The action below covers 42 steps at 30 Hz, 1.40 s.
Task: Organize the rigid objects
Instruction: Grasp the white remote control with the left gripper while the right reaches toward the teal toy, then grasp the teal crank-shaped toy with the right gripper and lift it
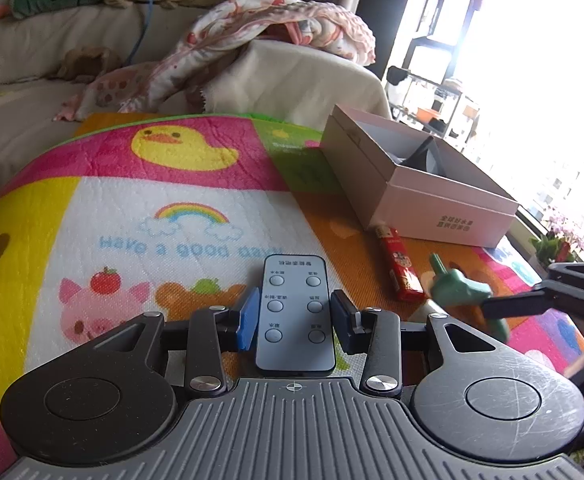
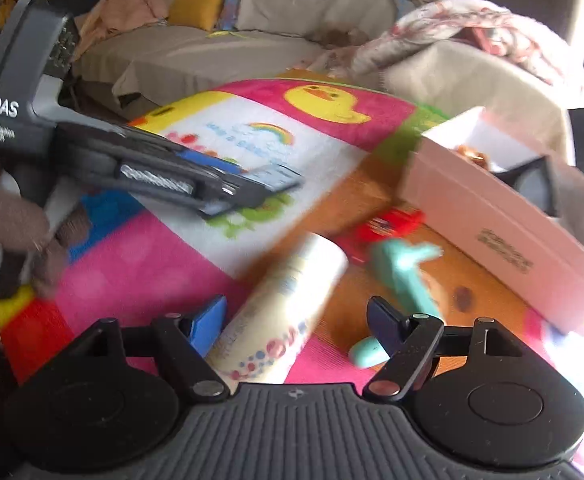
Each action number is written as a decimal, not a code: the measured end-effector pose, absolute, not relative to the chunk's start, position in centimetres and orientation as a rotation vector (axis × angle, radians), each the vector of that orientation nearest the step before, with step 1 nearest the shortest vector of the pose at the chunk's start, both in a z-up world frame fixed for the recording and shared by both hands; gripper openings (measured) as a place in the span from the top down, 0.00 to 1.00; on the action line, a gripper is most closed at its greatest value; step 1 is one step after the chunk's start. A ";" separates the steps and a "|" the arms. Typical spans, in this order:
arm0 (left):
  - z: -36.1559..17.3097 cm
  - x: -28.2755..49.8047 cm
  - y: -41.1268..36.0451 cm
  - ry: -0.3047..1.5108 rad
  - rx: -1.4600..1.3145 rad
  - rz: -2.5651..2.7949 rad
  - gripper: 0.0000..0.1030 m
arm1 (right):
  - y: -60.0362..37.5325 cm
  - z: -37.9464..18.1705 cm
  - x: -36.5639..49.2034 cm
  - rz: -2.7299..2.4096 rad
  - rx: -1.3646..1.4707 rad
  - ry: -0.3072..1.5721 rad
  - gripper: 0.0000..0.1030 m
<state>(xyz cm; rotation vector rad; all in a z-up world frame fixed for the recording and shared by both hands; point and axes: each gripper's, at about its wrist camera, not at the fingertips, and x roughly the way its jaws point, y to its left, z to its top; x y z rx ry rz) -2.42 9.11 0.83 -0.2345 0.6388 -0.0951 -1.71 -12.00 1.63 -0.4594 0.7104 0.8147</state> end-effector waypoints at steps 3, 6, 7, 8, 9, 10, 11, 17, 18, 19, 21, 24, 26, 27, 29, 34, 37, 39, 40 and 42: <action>0.9 -2.4 8.8 0.642 -0.231 -0.082 0.58 | -14.3 1.9 -1.5 0.749 -0.454 0.703 0.25; 1.0 -2.4 8.4 0.644 -0.231 -0.086 0.59 | -16.8 2.5 -0.7 0.704 -0.377 0.719 0.24; 1.0 -2.4 8.3 0.645 -0.233 -0.093 0.59 | -17.5 2.8 -0.3 0.690 -0.339 0.724 0.24; 1.0 -2.3 8.2 0.647 -0.234 -0.100 0.60 | -18.2 3.0 0.1 0.673 -0.306 0.726 0.24; 1.0 -2.3 7.9 0.649 -0.231 -0.109 0.60 | -18.7 3.1 0.4 0.655 -0.279 0.724 0.24; 1.0 -2.3 7.7 0.652 -0.226 -0.118 0.60 | -19.1 3.2 0.8 0.636 -0.258 0.720 0.23; 1.0 -2.3 7.4 0.654 -0.221 -0.126 0.60 | -19.3 3.1 1.3 0.618 -0.241 0.719 0.22; 1.0 -2.3 6.0 0.653 -0.159 -0.117 0.59 | -19.6 1.9 3.6 0.586 -0.094 0.805 0.19; 1.0 -2.2 6.0 0.655 -0.160 -0.116 0.59 | -19.5 1.7 3.9 0.576 -0.071 0.811 0.18; 1.1 -2.2 5.9 0.657 -0.157 -0.114 0.59 | -19.3 1.6 4.0 0.565 -0.058 0.814 0.18; 1.2 -2.0 5.7 0.660 -0.141 -0.111 0.58 | -18.6 1.3 4.2 0.549 -0.061 0.812 0.17; 1.2 -1.5 4.9 0.674 -0.088 -0.110 0.55 | -17.5 1.0 4.0 0.536 -0.103 0.790 0.16; 1.2 -1.4 4.0 0.677 -0.022 -0.102 0.53 | -16.9 0.9 3.8 0.528 -0.126 0.774 0.15; 1.2 -1.4 3.5 0.677 0.008 -0.098 0.53 | -16.9 0.8 3.7 0.527 -0.132 0.769 0.14; 1.1 -1.4 3.1 0.672 0.040 -0.094 0.53 | -16.8 0.7 3.5 0.525 -0.136 0.758 0.14; 1.1 -1.5 3.4 0.668 0.028 -0.092 0.55 | -16.5 0.7 3.5 0.500 -0.120 0.758 0.14; 1.1 -1.6 3.2 0.664 0.039 -0.098 0.57 | -16.3 0.7 3.6 0.495 -0.110 0.754 0.18; 1.2 -1.7 3.1 0.662 0.049 -0.114 0.58 | -16.0 0.7 3.4 0.491 -0.144 0.736 0.31; 1.2 -1.8 3.1 0.662 0.056 -0.121 0.58 | -15.8 0.7 3.3 0.494 -0.175 0.728 0.31; 1.3 -2.1 2.7 0.662 0.081 -0.134 0.58 | -15.9 0.9 3.0 0.513 -0.196 0.727 0.31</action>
